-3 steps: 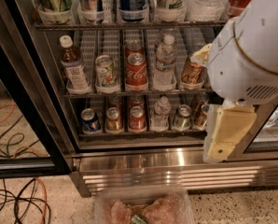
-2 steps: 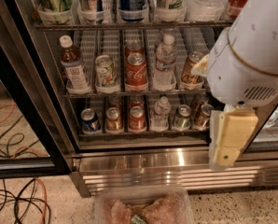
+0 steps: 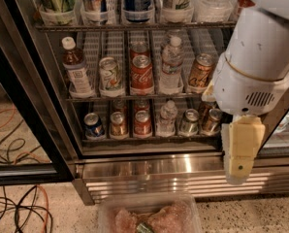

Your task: Pick orange can from middle shelf of fridge

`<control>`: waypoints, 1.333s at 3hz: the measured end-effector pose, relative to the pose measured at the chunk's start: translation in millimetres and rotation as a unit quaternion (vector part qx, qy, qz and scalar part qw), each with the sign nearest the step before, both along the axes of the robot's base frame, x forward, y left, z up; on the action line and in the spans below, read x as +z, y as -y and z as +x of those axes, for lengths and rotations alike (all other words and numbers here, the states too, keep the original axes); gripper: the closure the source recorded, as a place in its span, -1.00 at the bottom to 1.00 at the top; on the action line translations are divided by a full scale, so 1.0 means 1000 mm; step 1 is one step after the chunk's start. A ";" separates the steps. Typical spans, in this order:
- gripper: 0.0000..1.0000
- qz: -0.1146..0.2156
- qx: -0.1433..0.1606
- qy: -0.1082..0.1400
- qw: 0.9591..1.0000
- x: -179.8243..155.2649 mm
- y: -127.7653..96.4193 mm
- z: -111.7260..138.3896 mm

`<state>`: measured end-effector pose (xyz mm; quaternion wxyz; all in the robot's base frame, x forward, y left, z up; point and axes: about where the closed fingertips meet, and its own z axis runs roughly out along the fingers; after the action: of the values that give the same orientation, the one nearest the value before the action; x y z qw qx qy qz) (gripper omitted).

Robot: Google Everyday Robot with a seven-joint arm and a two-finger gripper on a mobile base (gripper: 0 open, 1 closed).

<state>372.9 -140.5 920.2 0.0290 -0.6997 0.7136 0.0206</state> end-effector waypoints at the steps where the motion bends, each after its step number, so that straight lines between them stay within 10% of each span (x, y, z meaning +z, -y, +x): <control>1: -1.00 0.000 0.000 0.000 1.000 0.000 0.000 0.000; 4: -1.00 0.007 -0.021 0.037 0.999 0.003 -0.005 0.019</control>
Offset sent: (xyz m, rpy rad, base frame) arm 0.0021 -0.0087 -0.0016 -0.0335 -0.0198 -0.0471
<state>391.4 -135.5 922.8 0.0602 -0.6846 0.7265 -0.0011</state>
